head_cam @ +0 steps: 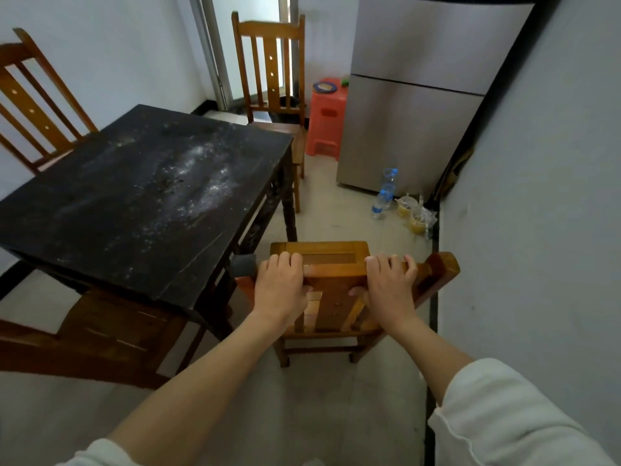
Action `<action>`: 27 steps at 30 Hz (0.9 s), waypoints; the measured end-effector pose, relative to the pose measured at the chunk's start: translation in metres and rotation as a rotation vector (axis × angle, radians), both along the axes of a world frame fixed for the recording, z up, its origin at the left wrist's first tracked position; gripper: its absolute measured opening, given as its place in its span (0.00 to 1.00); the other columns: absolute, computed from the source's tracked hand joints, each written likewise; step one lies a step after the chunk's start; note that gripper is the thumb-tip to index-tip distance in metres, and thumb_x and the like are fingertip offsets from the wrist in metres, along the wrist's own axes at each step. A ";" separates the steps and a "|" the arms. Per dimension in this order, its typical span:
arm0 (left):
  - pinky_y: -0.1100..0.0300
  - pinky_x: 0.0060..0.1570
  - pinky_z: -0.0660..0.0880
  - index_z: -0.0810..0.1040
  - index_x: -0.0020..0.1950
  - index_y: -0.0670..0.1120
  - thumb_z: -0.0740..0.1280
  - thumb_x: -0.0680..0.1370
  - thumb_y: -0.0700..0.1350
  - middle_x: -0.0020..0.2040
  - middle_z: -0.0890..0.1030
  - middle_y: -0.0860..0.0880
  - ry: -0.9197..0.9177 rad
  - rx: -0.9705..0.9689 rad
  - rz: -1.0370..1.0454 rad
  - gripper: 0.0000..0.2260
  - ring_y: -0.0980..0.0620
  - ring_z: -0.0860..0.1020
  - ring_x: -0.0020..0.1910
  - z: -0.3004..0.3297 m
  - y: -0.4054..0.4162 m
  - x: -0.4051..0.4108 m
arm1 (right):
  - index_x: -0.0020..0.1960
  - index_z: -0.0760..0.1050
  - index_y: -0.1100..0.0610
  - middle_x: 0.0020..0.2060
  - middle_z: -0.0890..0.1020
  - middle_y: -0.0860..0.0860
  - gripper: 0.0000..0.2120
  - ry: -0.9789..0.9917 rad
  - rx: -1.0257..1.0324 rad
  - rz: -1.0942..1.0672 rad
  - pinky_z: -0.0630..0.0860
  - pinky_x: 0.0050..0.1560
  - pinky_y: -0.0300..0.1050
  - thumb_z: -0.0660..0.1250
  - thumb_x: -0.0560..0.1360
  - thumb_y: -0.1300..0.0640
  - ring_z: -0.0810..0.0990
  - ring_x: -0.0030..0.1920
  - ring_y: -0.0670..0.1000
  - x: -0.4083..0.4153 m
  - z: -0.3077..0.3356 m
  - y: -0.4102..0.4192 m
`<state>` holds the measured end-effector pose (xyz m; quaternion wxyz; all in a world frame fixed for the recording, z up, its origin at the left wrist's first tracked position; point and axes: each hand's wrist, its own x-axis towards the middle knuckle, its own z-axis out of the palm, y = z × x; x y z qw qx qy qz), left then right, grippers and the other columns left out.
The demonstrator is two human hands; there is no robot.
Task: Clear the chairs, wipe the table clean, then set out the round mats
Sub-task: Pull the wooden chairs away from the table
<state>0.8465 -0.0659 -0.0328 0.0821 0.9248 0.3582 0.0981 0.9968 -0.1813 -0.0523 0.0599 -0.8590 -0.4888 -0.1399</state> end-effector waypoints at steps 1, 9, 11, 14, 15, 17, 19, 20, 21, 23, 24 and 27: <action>0.57 0.60 0.67 0.70 0.58 0.49 0.65 0.75 0.53 0.56 0.73 0.50 -0.011 -0.002 0.013 0.15 0.51 0.71 0.56 -0.001 -0.004 0.002 | 0.45 0.72 0.56 0.39 0.78 0.53 0.26 -0.009 0.001 0.032 0.72 0.54 0.62 0.78 0.57 0.43 0.79 0.42 0.57 0.006 -0.001 -0.001; 0.58 0.50 0.72 0.70 0.52 0.50 0.60 0.75 0.64 0.49 0.73 0.52 -0.005 -0.023 0.001 0.18 0.53 0.72 0.48 -0.006 -0.015 0.070 | 0.48 0.74 0.55 0.45 0.80 0.54 0.24 0.044 -0.096 0.104 0.68 0.58 0.65 0.77 0.60 0.44 0.79 0.49 0.60 0.090 0.009 -0.002; 0.57 0.49 0.72 0.68 0.51 0.50 0.60 0.76 0.62 0.48 0.73 0.52 -0.004 -0.045 0.056 0.16 0.52 0.71 0.47 -0.006 -0.023 0.094 | 0.50 0.74 0.55 0.47 0.80 0.55 0.22 0.077 -0.119 0.134 0.65 0.61 0.66 0.76 0.63 0.46 0.78 0.51 0.61 0.116 0.010 0.000; 0.58 0.50 0.70 0.68 0.52 0.50 0.61 0.76 0.59 0.50 0.72 0.52 0.001 -0.056 0.112 0.14 0.52 0.71 0.48 -0.004 -0.027 0.112 | 0.48 0.74 0.54 0.44 0.80 0.54 0.23 0.047 -0.127 0.213 0.68 0.57 0.68 0.76 0.61 0.44 0.79 0.47 0.60 0.141 0.009 0.004; 0.58 0.50 0.70 0.68 0.53 0.50 0.61 0.77 0.59 0.50 0.72 0.52 -0.001 -0.048 0.146 0.13 0.52 0.71 0.49 -0.003 -0.028 0.116 | 0.48 0.74 0.54 0.43 0.80 0.54 0.23 0.040 -0.132 0.245 0.69 0.56 0.67 0.76 0.60 0.42 0.79 0.47 0.60 0.147 0.008 0.007; 0.60 0.49 0.69 0.68 0.53 0.50 0.61 0.77 0.58 0.50 0.73 0.52 -0.010 -0.027 0.197 0.13 0.53 0.71 0.49 -0.002 -0.029 0.120 | 0.49 0.74 0.54 0.47 0.80 0.54 0.23 0.064 -0.137 0.284 0.66 0.59 0.67 0.74 0.63 0.41 0.78 0.51 0.60 0.156 0.009 0.014; 0.60 0.48 0.68 0.68 0.53 0.50 0.60 0.78 0.58 0.51 0.73 0.52 0.008 -0.033 0.257 0.13 0.53 0.71 0.49 0.000 -0.034 0.125 | 0.55 0.72 0.54 0.54 0.77 0.53 0.23 0.099 -0.178 0.338 0.58 0.65 0.65 0.69 0.68 0.40 0.74 0.59 0.59 0.164 0.011 0.024; 0.60 0.48 0.68 0.68 0.54 0.50 0.60 0.78 0.58 0.51 0.73 0.51 0.012 -0.039 0.290 0.13 0.53 0.71 0.49 0.000 -0.036 0.128 | 0.58 0.71 0.53 0.57 0.76 0.53 0.24 0.102 -0.199 0.376 0.55 0.67 0.64 0.67 0.69 0.40 0.71 0.61 0.58 0.169 0.011 0.031; 0.61 0.48 0.67 0.68 0.54 0.50 0.60 0.78 0.58 0.51 0.73 0.51 0.022 -0.048 0.323 0.13 0.53 0.71 0.49 0.000 -0.038 0.131 | 0.59 0.69 0.53 0.59 0.74 0.52 0.24 0.096 -0.211 0.413 0.53 0.69 0.63 0.66 0.70 0.39 0.70 0.63 0.57 0.174 0.012 0.039; 0.60 0.48 0.66 0.68 0.54 0.49 0.59 0.78 0.59 0.51 0.73 0.51 0.047 -0.044 0.394 0.14 0.52 0.72 0.50 0.001 -0.038 0.139 | 0.61 0.67 0.52 0.60 0.73 0.51 0.25 0.097 -0.223 0.480 0.51 0.69 0.64 0.65 0.70 0.39 0.68 0.65 0.56 0.182 0.014 0.058; 0.60 0.48 0.67 0.68 0.54 0.49 0.59 0.78 0.59 0.52 0.73 0.50 0.063 -0.035 0.427 0.15 0.52 0.72 0.50 0.001 -0.035 0.142 | 0.61 0.67 0.52 0.60 0.73 0.51 0.25 0.103 -0.231 0.507 0.50 0.69 0.64 0.65 0.71 0.39 0.67 0.65 0.56 0.184 0.016 0.069; 0.56 0.52 0.69 0.68 0.55 0.48 0.59 0.78 0.58 0.53 0.74 0.49 0.084 -0.034 0.539 0.15 0.50 0.73 0.52 0.007 -0.024 0.149 | 0.62 0.66 0.52 0.61 0.72 0.52 0.24 0.119 -0.253 0.589 0.49 0.70 0.65 0.65 0.72 0.41 0.65 0.67 0.56 0.185 0.021 0.102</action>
